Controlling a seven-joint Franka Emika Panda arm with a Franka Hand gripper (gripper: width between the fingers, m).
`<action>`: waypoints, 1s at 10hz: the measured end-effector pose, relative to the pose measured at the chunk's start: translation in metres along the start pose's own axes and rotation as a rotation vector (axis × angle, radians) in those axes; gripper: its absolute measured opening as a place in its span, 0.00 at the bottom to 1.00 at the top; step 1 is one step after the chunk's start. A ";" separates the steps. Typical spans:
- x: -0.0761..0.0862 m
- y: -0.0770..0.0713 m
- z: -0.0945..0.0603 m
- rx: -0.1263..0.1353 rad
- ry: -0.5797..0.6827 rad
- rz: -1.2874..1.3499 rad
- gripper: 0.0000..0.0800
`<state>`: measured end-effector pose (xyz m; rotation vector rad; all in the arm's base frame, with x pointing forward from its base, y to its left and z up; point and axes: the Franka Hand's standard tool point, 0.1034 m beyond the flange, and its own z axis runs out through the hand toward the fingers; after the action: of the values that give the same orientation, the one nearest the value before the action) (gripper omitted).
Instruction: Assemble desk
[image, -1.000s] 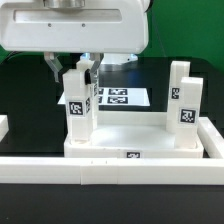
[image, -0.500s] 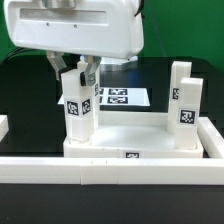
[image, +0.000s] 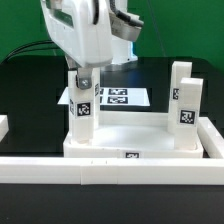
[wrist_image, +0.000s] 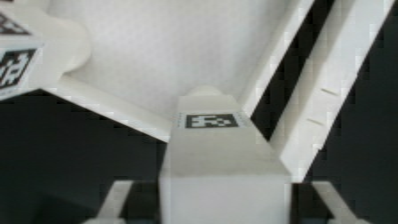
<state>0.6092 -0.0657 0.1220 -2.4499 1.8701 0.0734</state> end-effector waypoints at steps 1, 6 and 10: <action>0.000 0.000 0.000 -0.001 0.001 -0.007 0.36; 0.005 -0.001 -0.002 -0.056 0.043 -0.347 0.80; 0.006 -0.001 -0.002 -0.074 0.042 -0.689 0.81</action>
Offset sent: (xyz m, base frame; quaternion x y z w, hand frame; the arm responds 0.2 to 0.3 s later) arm 0.0051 -0.0173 0.0087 -0.0173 0.0284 -0.1721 0.9845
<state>0.6118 -0.0712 0.1234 -3.0051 0.9511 0.0574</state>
